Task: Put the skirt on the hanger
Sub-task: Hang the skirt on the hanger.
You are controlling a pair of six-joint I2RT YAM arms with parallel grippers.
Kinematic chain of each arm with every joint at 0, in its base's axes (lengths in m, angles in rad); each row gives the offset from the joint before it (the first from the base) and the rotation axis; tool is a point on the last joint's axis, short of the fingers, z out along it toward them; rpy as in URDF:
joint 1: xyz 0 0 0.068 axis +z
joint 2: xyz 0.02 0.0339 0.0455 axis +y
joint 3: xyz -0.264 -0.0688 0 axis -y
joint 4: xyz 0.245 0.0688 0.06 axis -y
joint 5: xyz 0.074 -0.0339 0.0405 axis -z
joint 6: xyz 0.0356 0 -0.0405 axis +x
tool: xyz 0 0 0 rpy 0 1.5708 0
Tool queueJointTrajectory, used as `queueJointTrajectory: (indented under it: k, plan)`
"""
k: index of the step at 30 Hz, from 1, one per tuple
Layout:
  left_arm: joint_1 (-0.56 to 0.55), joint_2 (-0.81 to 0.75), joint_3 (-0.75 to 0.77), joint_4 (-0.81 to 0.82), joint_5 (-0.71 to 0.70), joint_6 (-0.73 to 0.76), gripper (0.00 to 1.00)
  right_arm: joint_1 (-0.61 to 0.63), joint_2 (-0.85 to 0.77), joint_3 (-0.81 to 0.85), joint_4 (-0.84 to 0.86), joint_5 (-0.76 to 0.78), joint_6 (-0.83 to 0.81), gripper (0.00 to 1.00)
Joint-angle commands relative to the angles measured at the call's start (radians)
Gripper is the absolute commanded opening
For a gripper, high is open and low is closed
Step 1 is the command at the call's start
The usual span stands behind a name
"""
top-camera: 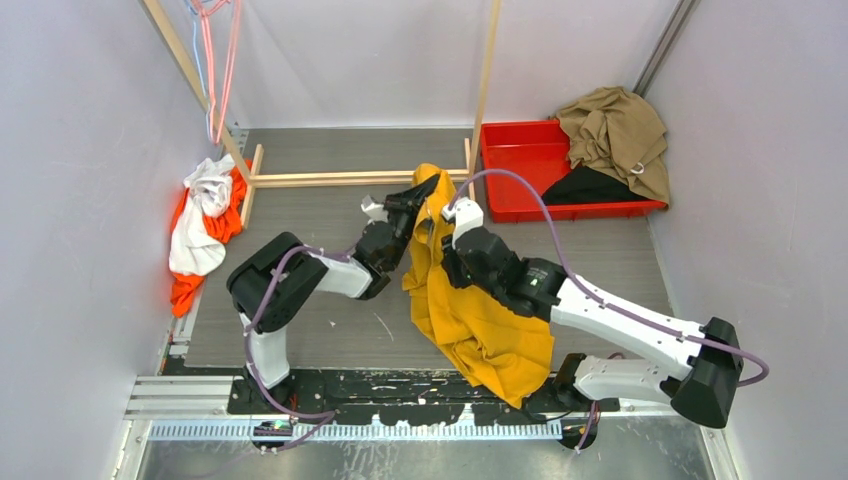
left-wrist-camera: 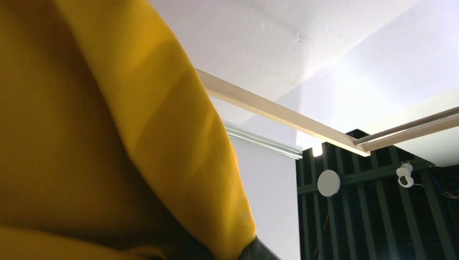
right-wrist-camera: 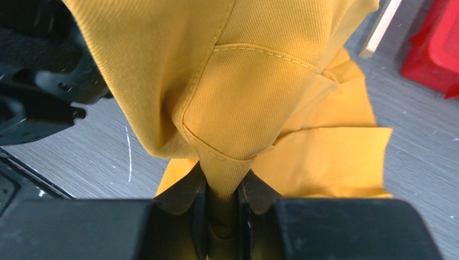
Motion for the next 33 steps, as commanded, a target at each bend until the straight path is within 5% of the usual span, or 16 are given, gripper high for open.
queueJointTrajectory:
  k: [1, 9, 17, 25, 29, 33]
  plan:
    - [0.133, -0.034, 0.190, 0.112, 0.348, -0.061, 0.08, -0.005, -0.075, 0.203, -0.144, -0.057, -0.017, 0.01]
    - [0.203, -0.090, 0.345, -0.034, 0.720, 0.107, 0.37, -0.058, -0.096, 0.447, -0.358, -0.101, -0.008, 0.01]
    - [0.226, -0.368, 0.344, -0.527, 0.874, 0.510, 0.50, -0.128, -0.098, 0.503, -0.357, -0.182, 0.004, 0.01]
    - [0.191, -0.754, 0.255, -1.114, 0.757, 0.964, 0.56, -0.257, -0.053, 0.573, -0.360, -0.400, 0.042, 0.01]
    - [0.177, -0.876, 0.236, -1.282, 0.691, 1.132, 0.56, -0.313, -0.030, 0.594, -0.358, -0.486, 0.076, 0.01]
    - [0.037, -0.906, 0.227, -1.349, 0.701, 1.285, 0.55, -0.367, 0.011, 0.638, -0.363, -0.569, 0.099, 0.01]
